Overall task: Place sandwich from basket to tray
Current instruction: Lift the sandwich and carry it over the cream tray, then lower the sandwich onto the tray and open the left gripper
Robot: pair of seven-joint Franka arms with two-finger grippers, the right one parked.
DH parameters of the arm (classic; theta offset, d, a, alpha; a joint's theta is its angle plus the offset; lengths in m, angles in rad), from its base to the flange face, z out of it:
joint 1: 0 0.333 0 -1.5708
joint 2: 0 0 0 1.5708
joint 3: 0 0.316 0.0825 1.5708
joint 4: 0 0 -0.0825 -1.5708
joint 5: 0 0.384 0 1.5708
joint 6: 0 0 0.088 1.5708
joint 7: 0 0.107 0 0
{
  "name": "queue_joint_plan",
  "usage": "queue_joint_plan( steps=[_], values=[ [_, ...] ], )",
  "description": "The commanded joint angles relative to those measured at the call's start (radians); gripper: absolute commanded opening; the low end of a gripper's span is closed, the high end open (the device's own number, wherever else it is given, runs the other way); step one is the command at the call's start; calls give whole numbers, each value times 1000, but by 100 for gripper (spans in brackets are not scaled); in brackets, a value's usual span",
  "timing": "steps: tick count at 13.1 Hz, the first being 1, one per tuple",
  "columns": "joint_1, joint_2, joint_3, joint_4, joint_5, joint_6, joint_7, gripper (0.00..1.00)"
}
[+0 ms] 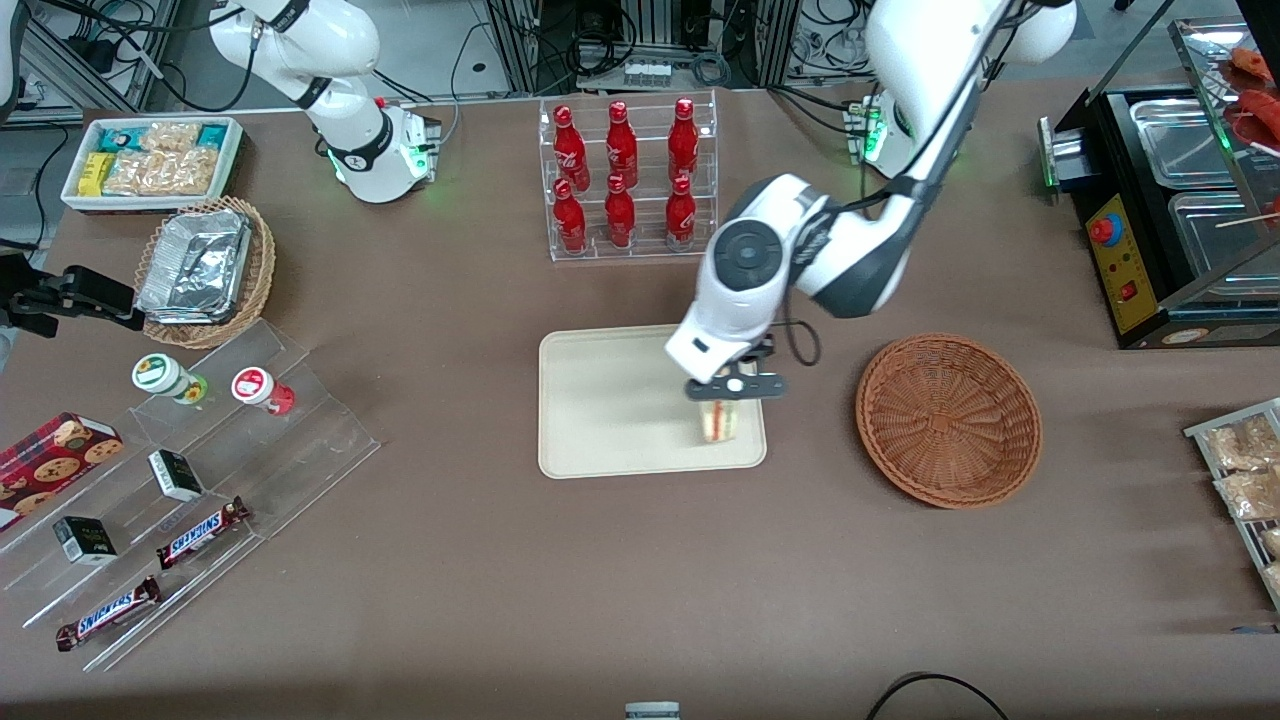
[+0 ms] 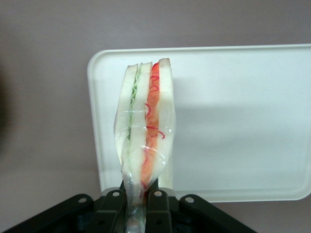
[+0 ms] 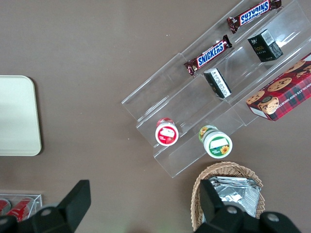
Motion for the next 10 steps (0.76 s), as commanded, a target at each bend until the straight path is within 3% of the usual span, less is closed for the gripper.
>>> queue_joint_plan(
  steps=[1, 6, 10],
  values=[
    [-50, 92, 12, 113, -12, -28, -16, 0],
    [-107, 218, 13, 236, -1, -31, -113, 0],
    [-109, 251, 13, 251, -4, -43, -118, 0]
  ],
)
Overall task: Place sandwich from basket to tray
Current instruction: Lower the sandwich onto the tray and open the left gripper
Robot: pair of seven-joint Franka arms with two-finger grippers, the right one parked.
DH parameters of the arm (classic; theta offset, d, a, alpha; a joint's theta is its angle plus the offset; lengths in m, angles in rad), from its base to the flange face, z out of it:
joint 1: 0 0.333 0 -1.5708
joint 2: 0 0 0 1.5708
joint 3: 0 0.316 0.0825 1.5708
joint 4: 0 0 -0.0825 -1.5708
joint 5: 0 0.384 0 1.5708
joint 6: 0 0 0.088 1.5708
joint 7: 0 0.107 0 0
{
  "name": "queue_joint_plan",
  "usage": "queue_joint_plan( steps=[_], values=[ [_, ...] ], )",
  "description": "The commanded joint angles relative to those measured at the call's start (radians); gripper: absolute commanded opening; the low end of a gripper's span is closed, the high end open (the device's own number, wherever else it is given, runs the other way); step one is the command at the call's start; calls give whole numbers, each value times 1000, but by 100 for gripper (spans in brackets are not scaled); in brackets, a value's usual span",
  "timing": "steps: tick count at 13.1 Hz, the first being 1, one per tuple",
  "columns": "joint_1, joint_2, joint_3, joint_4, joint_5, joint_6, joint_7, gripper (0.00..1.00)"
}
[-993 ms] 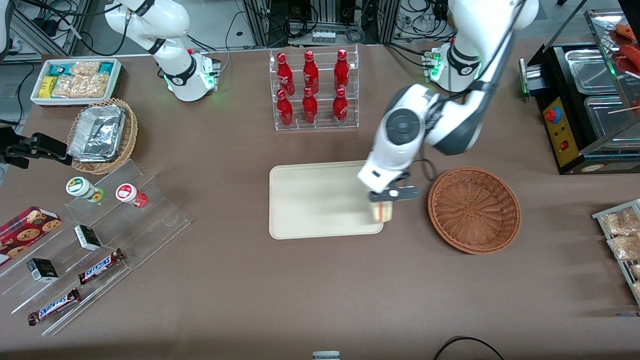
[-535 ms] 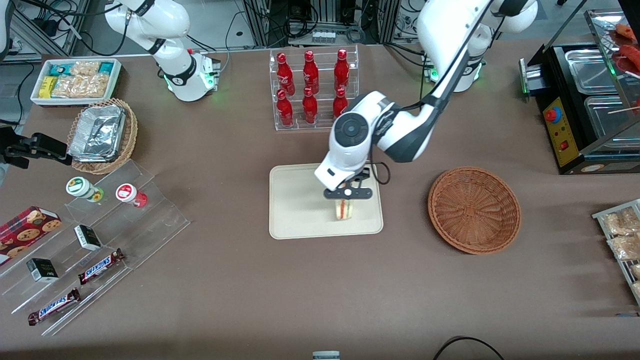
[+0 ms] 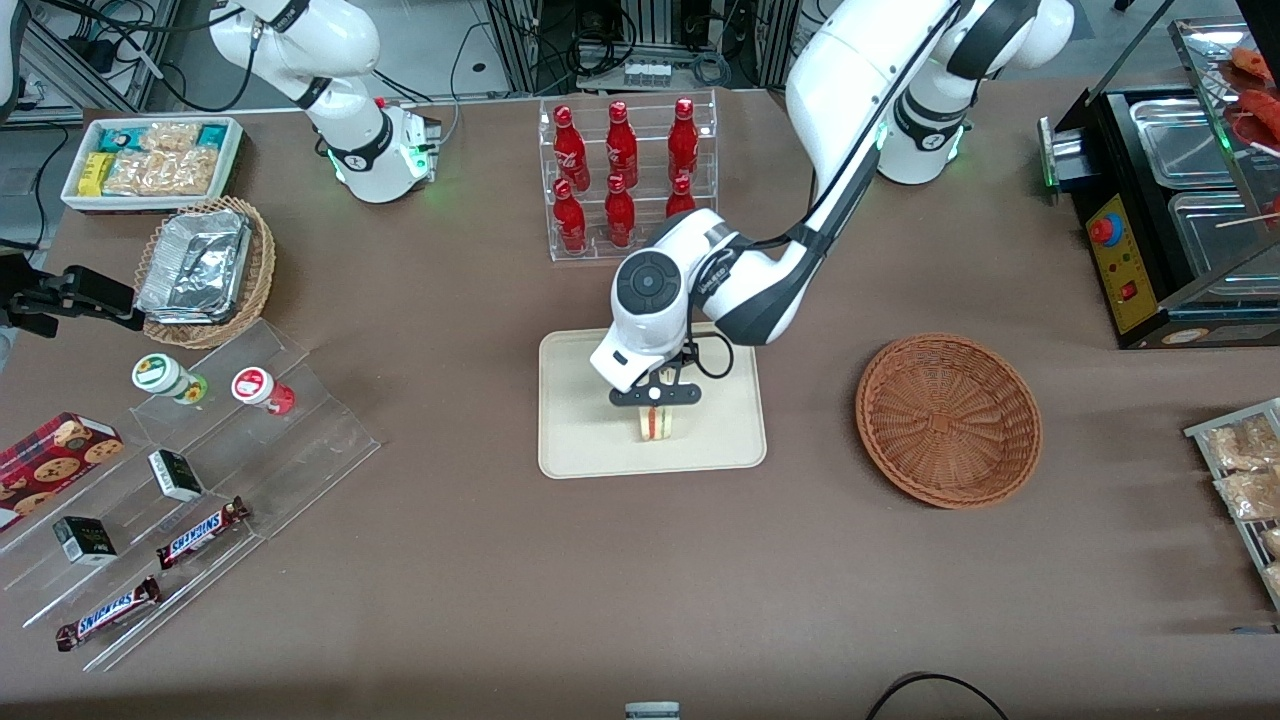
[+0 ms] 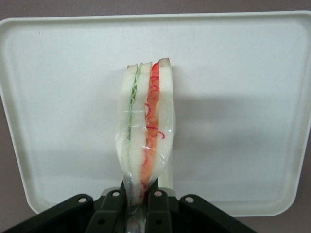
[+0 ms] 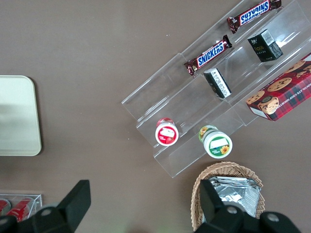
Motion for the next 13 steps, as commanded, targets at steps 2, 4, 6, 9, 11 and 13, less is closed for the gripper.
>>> queue_joint_plan(
  steps=[2, 4, 6, 9, 11, 13],
  values=[
    [-13, 27, 10, 45, 0, -36, -18, 0],
    [-13, 44, 12, 56, 2, -34, -27, 0],
    [-17, 58, 12, 67, 3, -34, -73, 0],
    [-25, 67, 14, 70, 5, -33, -79, 0],
    [-25, 67, 14, 70, 6, -33, -76, 99],
    [-25, 61, 15, 70, 6, -34, -73, 100]
  ],
)
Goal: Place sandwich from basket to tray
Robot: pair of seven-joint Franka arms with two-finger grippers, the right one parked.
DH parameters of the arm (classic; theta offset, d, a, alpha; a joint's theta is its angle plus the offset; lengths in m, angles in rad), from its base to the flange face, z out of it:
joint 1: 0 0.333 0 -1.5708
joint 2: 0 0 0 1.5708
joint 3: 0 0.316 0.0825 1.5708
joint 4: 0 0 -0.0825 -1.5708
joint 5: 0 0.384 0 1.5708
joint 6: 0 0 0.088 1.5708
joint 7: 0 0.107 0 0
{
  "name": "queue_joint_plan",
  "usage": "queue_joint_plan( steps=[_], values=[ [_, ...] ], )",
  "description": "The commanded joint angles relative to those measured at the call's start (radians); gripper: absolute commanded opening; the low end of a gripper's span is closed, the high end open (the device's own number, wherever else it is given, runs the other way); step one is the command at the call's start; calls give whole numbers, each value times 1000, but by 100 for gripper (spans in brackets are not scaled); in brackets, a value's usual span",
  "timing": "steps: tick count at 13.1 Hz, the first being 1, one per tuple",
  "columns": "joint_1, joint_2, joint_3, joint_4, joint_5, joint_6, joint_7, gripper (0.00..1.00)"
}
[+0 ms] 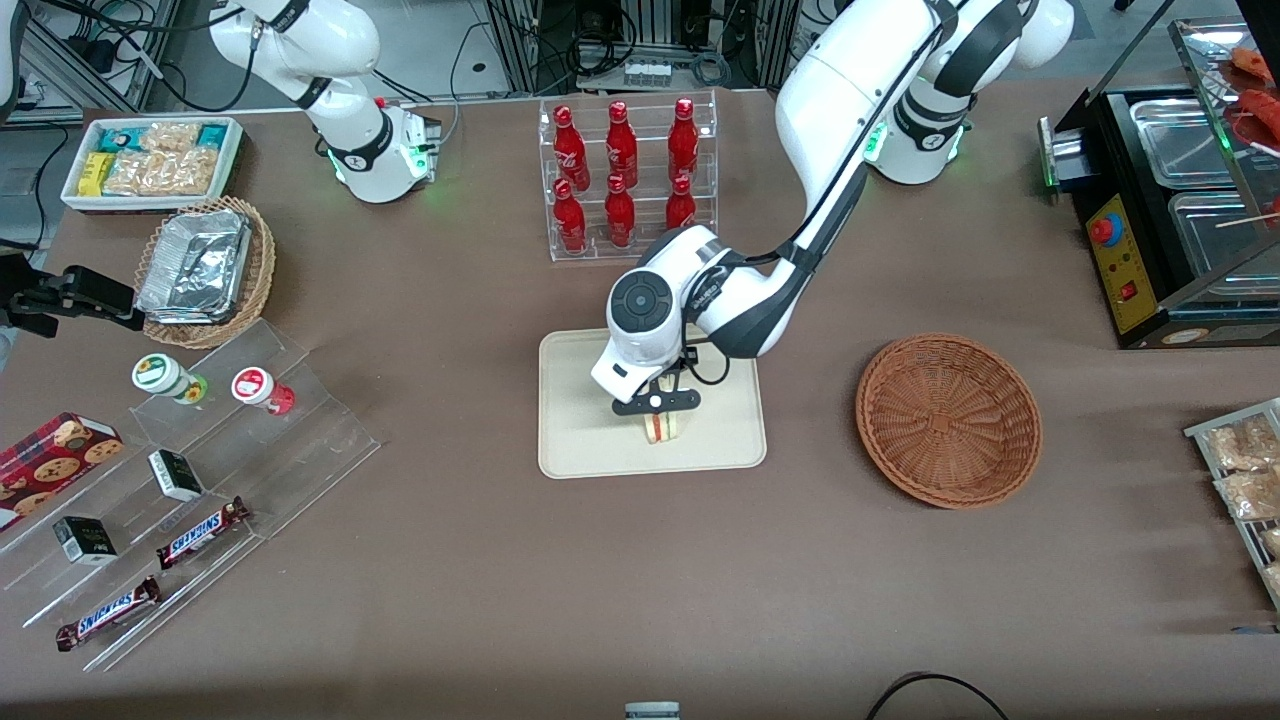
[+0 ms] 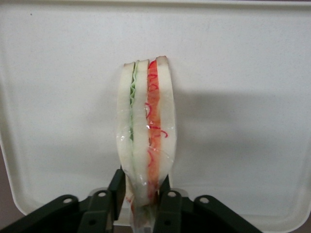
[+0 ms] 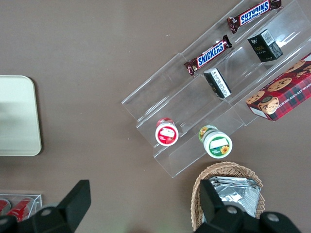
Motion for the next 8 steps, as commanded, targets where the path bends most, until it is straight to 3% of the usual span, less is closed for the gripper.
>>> queue_joint_plan(
  steps=[1, 8],
  values=[
    [-17, 5, 14, 38, 6, -28, -16, 100],
    [-3, -99, 15, 173, -7, -298, -11, 100]
  ],
)
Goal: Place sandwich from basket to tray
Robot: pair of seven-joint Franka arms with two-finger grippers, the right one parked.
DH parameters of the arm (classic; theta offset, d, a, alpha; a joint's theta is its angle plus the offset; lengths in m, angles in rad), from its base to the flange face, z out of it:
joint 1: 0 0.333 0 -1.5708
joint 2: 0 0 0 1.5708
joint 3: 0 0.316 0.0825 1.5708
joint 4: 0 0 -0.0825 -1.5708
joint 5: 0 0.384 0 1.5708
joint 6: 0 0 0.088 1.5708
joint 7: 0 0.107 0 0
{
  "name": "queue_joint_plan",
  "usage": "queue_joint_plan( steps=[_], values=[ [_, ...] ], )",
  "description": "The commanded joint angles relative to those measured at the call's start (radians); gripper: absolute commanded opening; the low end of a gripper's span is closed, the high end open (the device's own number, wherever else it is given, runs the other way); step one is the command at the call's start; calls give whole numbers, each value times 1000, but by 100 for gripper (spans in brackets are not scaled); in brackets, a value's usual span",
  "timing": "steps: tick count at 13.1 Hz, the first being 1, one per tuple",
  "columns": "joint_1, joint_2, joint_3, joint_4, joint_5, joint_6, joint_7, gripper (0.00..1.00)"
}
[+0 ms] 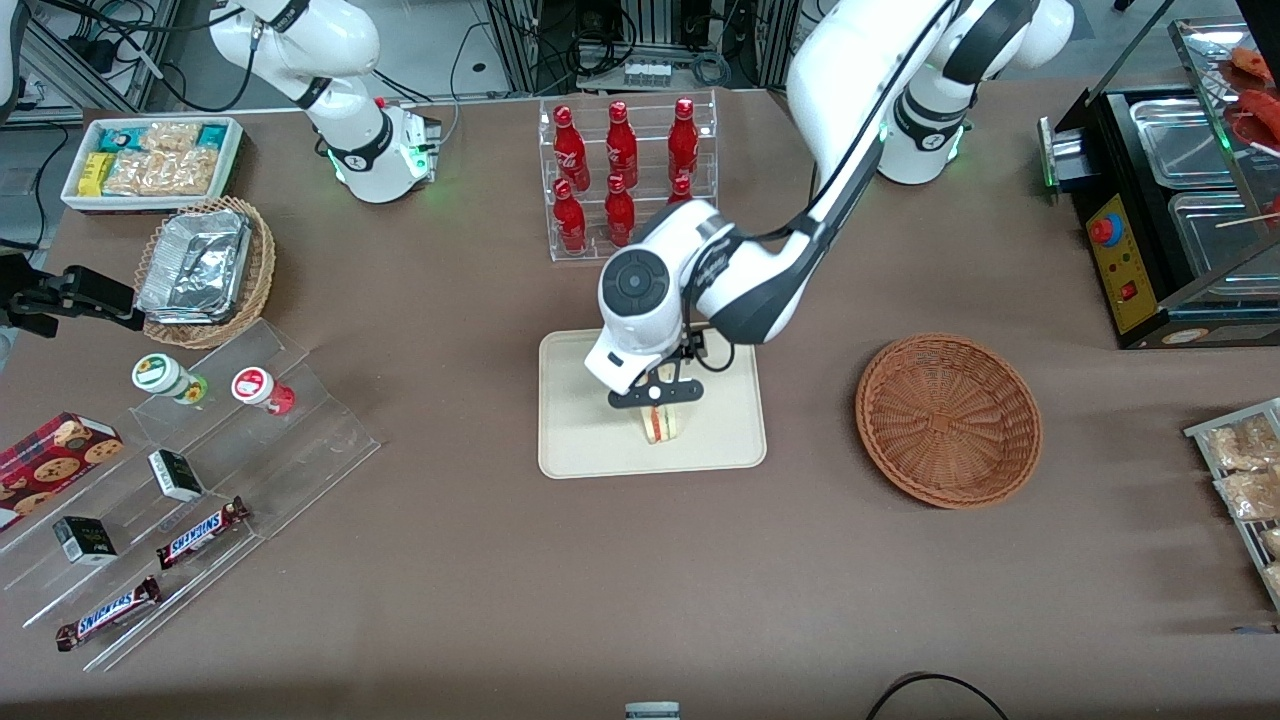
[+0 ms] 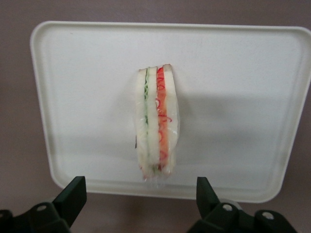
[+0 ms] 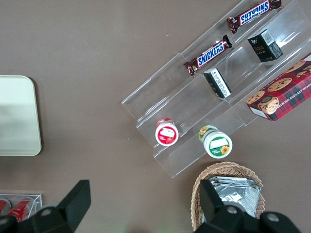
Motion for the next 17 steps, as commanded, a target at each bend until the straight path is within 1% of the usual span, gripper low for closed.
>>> queue_joint_plan(
  steps=[1, 4, 5, 6, 7, 8, 10, 12, 14, 17],
  values=[
    [-5, -46, 10, 49, -5, -93, -11, 100],
    [30, -83, 10, 49, -5, -100, -6, 100],
    [51, -97, 10, 47, -2, -101, 42, 100],
    [80, -120, 8, 38, -11, -115, 138, 100],
    [117, -136, 8, 33, -29, -145, 194, 100],
    [135, -158, 8, 26, -31, -190, 222, 100],
    [203, -231, 8, -48, -34, -199, 331, 100],
    [272, -284, 8, -92, -46, -204, 350, 100],
    [319, -313, 8, -114, -48, -208, 380, 100],
    [407, -400, 8, -210, -52, -202, 510, 100]
  ],
)
